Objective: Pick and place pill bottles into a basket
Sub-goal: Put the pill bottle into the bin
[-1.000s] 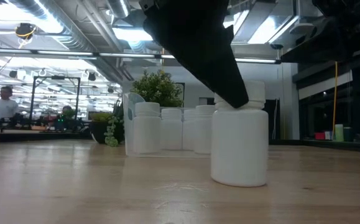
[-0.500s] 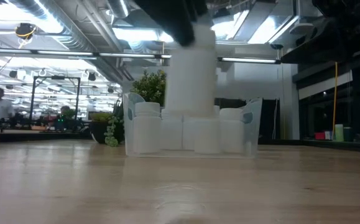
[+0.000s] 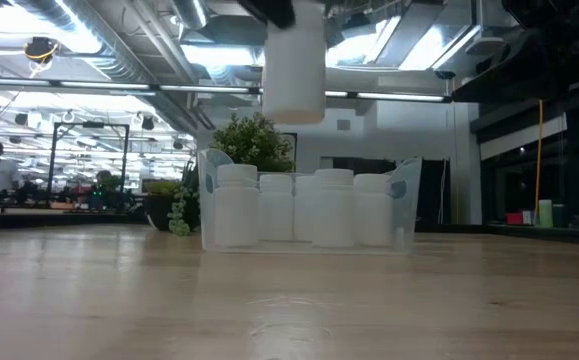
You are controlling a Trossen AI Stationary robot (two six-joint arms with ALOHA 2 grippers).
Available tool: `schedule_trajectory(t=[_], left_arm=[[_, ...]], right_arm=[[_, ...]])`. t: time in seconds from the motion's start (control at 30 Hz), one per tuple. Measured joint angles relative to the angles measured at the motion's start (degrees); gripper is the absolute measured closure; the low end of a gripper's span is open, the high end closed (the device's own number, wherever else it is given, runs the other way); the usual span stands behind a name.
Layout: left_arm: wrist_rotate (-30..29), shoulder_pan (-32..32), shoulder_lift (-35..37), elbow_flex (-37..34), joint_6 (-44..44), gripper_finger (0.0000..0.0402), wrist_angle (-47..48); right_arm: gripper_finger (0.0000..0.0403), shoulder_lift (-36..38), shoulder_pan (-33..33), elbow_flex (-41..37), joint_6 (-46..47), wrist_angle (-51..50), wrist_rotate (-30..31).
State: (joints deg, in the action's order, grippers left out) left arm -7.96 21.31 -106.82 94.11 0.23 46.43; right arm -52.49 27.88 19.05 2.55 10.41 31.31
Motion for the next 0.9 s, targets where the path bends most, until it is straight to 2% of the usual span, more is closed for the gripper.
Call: schedule_trajectory(t=[0.43,0.77,0.9], left_arm=[[0.08,-8.68,0.90,-0.79,-0.39,0.0250,0.97],[0.16,-9.04,0.90,-1.09,0.55,0.0250,1.79],[-0.03,-9.06,0.94,-4.09,0.55,0.0250,-0.05]], right_arm=[[0.0384,0.00,0.00,0.00,0.00,0.01,0.00],[0.0384,0.00,0.00,0.00,-0.02,-0.01,0.00],[0.0384,0.00,0.00,0.00,-0.02,-0.01,0.02]])
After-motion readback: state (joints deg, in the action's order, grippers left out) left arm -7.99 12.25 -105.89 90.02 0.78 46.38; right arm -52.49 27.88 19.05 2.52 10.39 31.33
